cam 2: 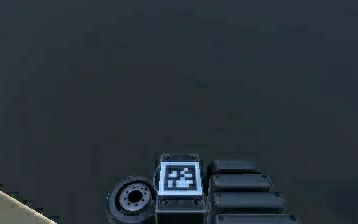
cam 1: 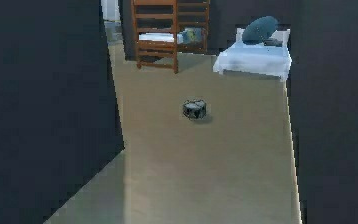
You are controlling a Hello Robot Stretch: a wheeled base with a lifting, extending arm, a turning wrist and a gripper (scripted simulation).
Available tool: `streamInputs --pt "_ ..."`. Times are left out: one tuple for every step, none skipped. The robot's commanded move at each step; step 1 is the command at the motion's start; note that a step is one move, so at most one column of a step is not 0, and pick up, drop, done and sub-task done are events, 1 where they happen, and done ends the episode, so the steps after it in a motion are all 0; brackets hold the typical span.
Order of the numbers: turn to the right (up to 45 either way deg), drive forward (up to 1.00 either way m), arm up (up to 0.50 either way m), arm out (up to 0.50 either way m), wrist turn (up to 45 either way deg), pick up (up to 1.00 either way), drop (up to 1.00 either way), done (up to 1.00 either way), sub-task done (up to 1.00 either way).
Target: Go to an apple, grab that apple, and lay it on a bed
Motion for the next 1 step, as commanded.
streamInputs --pt "0.0 0.35 0.00 0.00 0.0 0.00 0.00 0.00 0.00"
